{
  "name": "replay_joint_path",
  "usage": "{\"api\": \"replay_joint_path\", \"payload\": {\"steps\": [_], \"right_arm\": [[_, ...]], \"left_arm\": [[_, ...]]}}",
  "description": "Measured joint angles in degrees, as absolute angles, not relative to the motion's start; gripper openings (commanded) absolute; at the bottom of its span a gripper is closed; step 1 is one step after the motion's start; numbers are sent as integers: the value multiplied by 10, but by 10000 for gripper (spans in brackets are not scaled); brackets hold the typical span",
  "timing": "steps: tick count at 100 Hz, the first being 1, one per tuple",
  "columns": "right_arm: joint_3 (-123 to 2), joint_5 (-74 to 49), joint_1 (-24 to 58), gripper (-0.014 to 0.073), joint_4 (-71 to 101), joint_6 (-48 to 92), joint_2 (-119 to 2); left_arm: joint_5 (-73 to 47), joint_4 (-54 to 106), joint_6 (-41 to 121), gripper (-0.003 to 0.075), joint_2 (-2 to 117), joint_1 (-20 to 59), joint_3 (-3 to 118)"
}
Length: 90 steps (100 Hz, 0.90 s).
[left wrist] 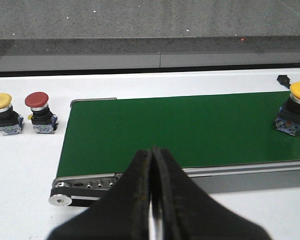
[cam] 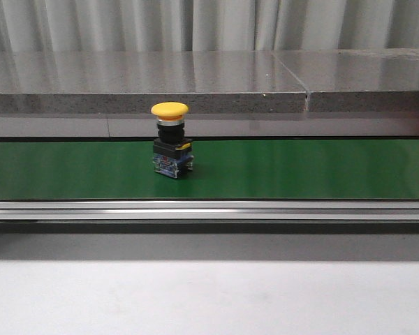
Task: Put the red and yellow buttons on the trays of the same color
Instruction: 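Carry the red button into the red tray and open the right gripper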
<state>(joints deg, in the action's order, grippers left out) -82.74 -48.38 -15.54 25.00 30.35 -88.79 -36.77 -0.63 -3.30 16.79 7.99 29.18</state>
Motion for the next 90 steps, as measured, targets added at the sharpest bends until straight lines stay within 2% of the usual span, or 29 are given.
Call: {"api": "replay_joint_path", "payload": {"steps": [17, 38, 90], "right_arm": [[-832, -432, -252, 216, 250, 302, -910], [-832, -383, -331, 216, 251, 278, -984], [-832, -319, -357, 216, 258, 273, -1139]], "left_arm": [[-368, -6, -33, -19, 168, 80, 292], [-368, -6, -33, -19, 168, 80, 292], [-369, -6, -33, -19, 168, 80, 292]]}}
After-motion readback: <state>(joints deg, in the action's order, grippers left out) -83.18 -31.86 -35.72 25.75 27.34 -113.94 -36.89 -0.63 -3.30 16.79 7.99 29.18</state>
